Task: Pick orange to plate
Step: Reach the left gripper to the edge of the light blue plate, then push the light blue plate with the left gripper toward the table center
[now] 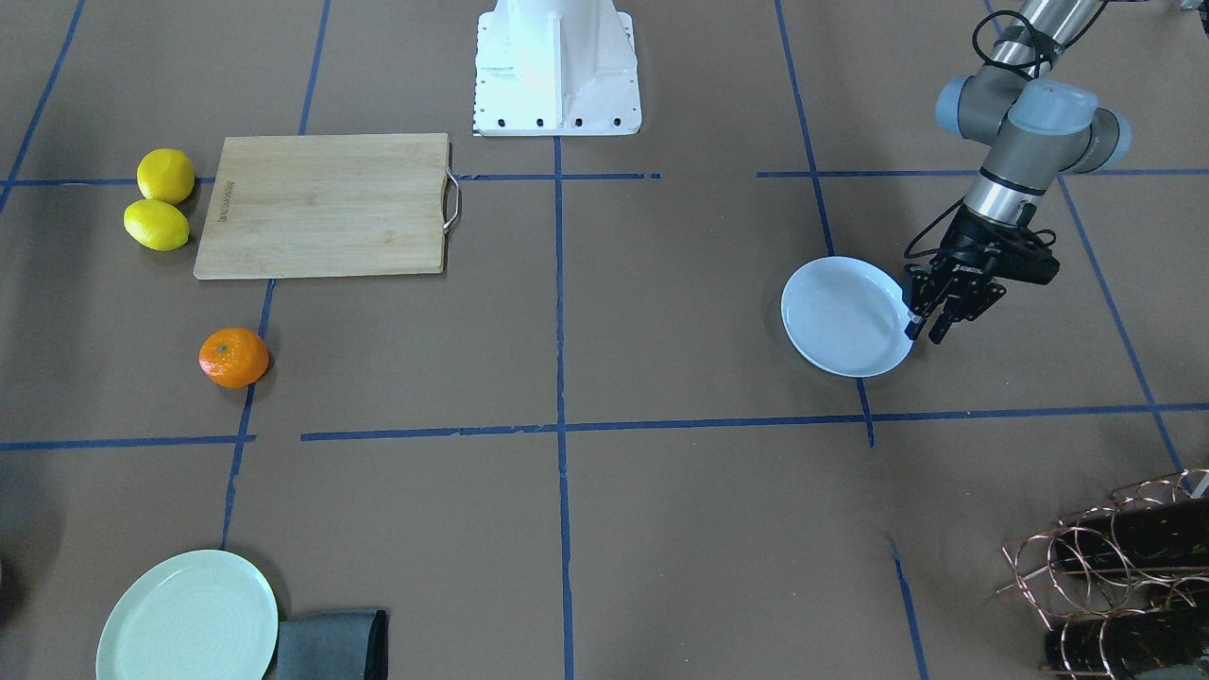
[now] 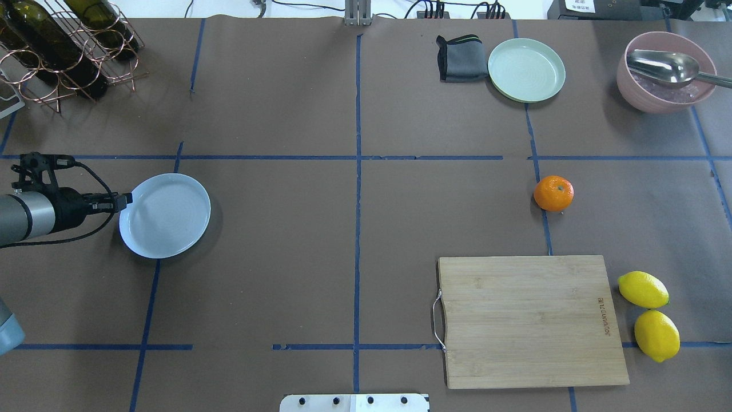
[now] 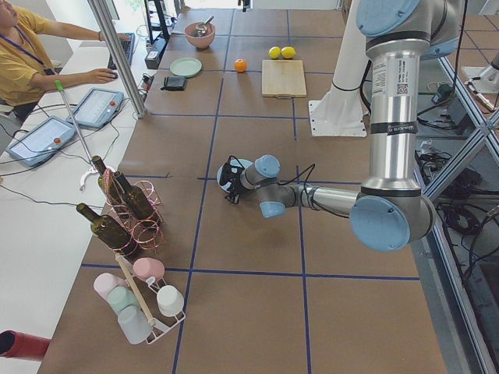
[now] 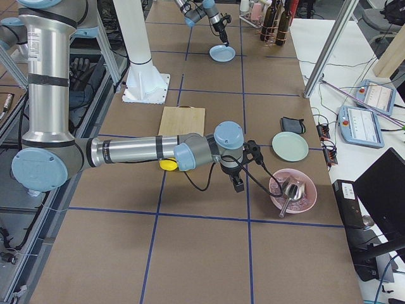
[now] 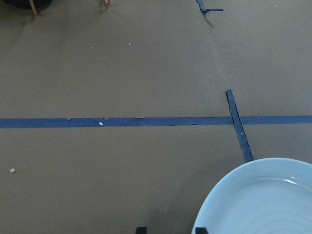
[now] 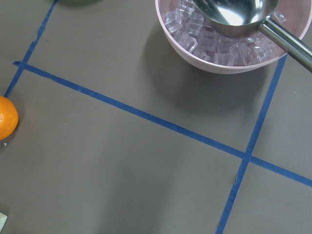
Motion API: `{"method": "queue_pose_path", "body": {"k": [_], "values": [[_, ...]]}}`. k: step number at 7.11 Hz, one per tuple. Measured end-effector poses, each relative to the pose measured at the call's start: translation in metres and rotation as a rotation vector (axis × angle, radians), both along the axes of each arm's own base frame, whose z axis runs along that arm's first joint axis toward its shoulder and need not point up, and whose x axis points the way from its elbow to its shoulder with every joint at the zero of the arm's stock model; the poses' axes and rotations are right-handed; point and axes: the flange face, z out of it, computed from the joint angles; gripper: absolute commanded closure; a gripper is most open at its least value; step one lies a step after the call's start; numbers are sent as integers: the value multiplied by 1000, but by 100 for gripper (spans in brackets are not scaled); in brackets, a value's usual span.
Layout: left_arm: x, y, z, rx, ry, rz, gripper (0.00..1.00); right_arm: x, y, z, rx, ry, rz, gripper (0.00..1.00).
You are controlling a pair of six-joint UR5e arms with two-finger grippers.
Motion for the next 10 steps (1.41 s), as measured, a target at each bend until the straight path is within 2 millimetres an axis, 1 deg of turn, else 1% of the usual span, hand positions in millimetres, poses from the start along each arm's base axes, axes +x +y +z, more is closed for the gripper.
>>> {"method": "queue_pose_path", "body": {"k": [1,3,4,5,6,7,8,9,10], "values": [[3,1,0,0,0,6,100,0,0,0,0,0,0,0],[6,3,-2,3,3,12,100,0,1,2,-3,1,-1,0],[6,3,-7,10,12,16,100,0,1,2,-3,1,-1,0],[6,4,-23,28,35,22,100,0,1,2,-3,1,-1,0],[5,5,-49,58,75,24,100,0,1,2,-3,1,-1,0],[10,1,-79,90,124,22,100,0,1,2,-3,1,0,0],[27,-12,-114,106,178,15,100,0,1,2,-3,0,0,0],[56,-34,-154,77,216,-1,100,0,1,1,-2,0,0,0],[92,-54,-196,19,231,-17,100,0,1,1,-1,0,0,0]]}}
